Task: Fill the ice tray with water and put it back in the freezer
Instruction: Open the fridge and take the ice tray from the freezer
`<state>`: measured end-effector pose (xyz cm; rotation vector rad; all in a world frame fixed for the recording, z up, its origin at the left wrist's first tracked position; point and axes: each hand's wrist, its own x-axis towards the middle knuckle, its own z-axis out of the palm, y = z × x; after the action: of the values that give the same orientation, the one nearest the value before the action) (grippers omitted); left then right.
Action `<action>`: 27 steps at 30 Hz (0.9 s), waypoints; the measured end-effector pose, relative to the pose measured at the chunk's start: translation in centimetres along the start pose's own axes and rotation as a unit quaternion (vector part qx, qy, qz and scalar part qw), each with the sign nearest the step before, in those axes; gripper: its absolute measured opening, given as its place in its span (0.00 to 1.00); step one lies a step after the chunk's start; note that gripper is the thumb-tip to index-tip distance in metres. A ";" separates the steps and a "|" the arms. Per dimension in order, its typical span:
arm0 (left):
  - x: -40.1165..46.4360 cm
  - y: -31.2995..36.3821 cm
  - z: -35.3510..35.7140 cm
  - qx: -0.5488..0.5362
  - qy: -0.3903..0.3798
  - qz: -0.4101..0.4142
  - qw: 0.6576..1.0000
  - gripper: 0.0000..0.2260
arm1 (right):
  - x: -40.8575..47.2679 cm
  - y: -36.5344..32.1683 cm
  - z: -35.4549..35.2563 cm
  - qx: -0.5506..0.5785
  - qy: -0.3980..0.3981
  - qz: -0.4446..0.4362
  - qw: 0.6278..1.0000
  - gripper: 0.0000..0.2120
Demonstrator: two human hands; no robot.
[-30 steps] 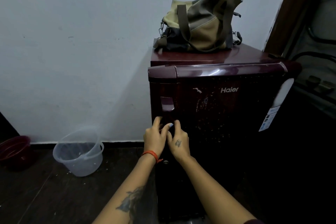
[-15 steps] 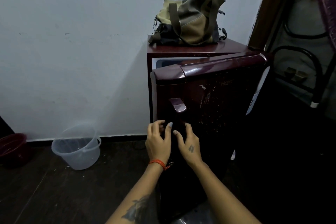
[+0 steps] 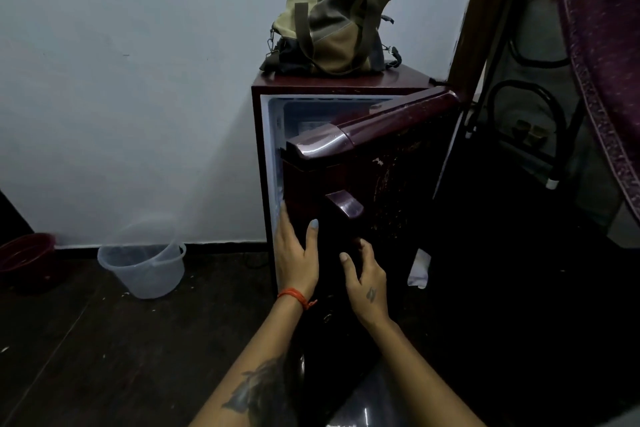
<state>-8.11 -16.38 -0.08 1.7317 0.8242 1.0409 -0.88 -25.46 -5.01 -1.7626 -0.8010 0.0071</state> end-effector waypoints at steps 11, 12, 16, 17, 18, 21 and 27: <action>-8.9 2.9 2.9 0.007 0.033 0.054 0.998 0.26 | -7.7 -0.9 -6.3 -0.039 0.222 0.010 0.974 0.25; -9.3 3.1 3.2 0.015 0.033 0.070 0.997 0.25 | -8.3 -1.2 -6.6 -0.037 0.233 -0.005 0.972 0.24; -10.6 3.7 4.4 0.011 0.019 0.110 0.994 0.18 | -9.6 -2.3 -7.3 -0.061 0.229 -0.072 0.969 0.20; -10.9 3.9 4.7 0.003 0.016 0.115 0.993 0.16 | -9.6 -2.5 -7.5 -0.070 0.226 -0.081 0.968 0.20; -11.0 4.0 4.9 -0.004 0.014 0.121 0.993 0.15 | -9.5 -2.7 -7.6 -0.076 0.224 -0.086 0.968 0.21; -11.2 4.7 5.8 -0.012 0.000 0.133 0.991 0.11 | -9.0 -3.0 -8.3 -0.079 0.237 -0.081 0.965 0.25; -11.8 5.5 7.5 -0.029 -0.052 0.162 0.985 0.17 | -8.6 -1.9 -10.0 -0.112 0.271 -0.059 0.954 0.34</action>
<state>-5.81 -31.19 0.04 1.8917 0.4495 1.1620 -4.57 -38.10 -3.11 -1.7983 -0.5116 -0.6437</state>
